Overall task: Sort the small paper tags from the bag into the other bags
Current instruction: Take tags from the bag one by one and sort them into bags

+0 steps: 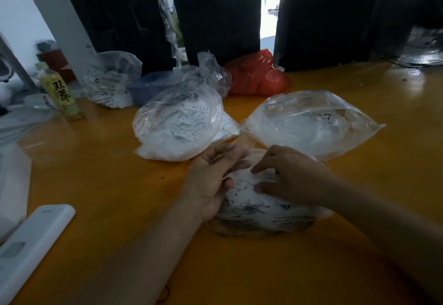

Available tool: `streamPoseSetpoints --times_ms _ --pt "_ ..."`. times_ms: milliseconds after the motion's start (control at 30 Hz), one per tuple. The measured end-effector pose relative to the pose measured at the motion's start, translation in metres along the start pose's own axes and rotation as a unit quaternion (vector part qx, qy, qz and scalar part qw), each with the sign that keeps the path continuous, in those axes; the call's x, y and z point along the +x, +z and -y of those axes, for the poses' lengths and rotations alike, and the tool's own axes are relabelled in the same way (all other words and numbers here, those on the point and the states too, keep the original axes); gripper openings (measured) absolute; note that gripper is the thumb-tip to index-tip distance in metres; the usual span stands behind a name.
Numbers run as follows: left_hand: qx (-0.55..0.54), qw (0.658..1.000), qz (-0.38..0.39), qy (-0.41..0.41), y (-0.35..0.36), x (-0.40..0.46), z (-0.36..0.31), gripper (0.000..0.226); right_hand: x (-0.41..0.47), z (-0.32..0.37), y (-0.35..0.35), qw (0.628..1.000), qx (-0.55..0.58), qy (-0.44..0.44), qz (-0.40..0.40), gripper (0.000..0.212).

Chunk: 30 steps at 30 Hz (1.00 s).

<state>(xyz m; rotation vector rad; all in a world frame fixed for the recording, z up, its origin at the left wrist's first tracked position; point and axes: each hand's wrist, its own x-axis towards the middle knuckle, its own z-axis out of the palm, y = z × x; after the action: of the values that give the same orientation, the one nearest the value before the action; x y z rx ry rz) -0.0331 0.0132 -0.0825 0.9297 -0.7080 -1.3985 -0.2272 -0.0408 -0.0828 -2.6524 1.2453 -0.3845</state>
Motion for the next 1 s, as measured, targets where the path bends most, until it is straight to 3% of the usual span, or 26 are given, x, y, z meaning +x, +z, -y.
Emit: streamPoseSetpoints --times_ms 133,233,333,400,500,600,800,1000 --pt "-0.056 0.998 0.009 -0.014 0.001 0.001 0.000 0.026 0.003 0.000 0.000 0.999 0.003 0.002 -0.047 0.018" --pt "-0.089 0.996 0.014 -0.011 0.000 0.004 0.000 0.027 0.002 -0.004 -0.005 0.988 0.091 0.055 -0.110 0.013" --pt "-0.100 0.995 0.013 -0.006 0.000 0.006 0.001 0.043 0.002 -0.009 -0.009 0.963 0.192 0.126 -0.143 0.019" --pt "-0.101 0.995 0.002 -0.001 -0.001 0.007 0.002 0.045 0.001 -0.008 -0.014 0.931 0.297 0.150 -0.153 0.019" --pt "-0.084 0.996 0.001 0.008 -0.002 0.007 0.003 0.021 0.001 -0.007 -0.018 0.851 0.472 0.156 -0.168 0.008" --pt "-0.074 0.997 0.008 0.003 -0.001 0.007 0.004 0.013 0.001 -0.008 -0.021 0.807 0.540 0.141 -0.192 0.009" --pt "-0.082 0.997 0.016 -0.001 -0.002 0.008 0.004 0.018 -0.001 -0.004 -0.028 0.792 0.547 0.112 -0.246 0.011" --pt "-0.068 0.997 0.028 0.004 -0.004 0.009 0.006 0.022 -0.001 0.004 -0.027 0.828 0.489 0.054 -0.270 0.010"
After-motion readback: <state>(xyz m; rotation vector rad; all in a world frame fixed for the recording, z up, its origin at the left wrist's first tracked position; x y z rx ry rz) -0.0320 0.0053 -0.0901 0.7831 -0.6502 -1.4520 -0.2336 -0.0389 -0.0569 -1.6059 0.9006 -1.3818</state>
